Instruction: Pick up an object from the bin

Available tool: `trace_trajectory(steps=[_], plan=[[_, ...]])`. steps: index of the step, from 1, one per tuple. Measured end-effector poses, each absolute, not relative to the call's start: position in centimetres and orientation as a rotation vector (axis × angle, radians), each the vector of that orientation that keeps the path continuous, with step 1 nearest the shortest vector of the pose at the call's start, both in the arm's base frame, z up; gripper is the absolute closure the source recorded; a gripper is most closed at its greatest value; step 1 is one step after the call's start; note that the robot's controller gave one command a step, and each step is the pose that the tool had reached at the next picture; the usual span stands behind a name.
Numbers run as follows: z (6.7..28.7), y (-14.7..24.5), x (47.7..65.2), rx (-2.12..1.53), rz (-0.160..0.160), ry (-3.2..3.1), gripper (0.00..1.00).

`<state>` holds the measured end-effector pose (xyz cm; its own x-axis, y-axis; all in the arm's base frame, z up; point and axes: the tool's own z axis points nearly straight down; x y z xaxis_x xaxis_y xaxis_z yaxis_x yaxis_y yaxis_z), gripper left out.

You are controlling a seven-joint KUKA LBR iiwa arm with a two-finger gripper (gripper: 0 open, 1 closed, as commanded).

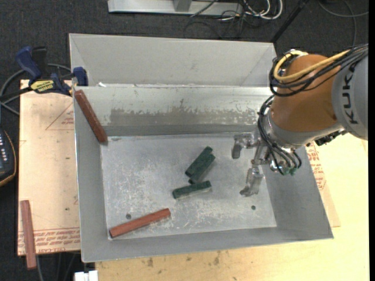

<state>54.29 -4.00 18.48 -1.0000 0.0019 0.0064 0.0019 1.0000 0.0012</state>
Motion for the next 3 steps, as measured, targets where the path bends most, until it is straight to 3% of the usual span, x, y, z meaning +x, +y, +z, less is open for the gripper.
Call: trace_trajectory(steps=[1, 2, 3], plan=[[6.7, 2.6, 51.6, 0.042, -0.004, -3.140, 0.00], [7.1, 2.4, 51.8, 0.040, -0.002, -3.144, 1.00], [22.7, 1.1, 54.2, 0.622, 0.001, -3.089, 1.00]])
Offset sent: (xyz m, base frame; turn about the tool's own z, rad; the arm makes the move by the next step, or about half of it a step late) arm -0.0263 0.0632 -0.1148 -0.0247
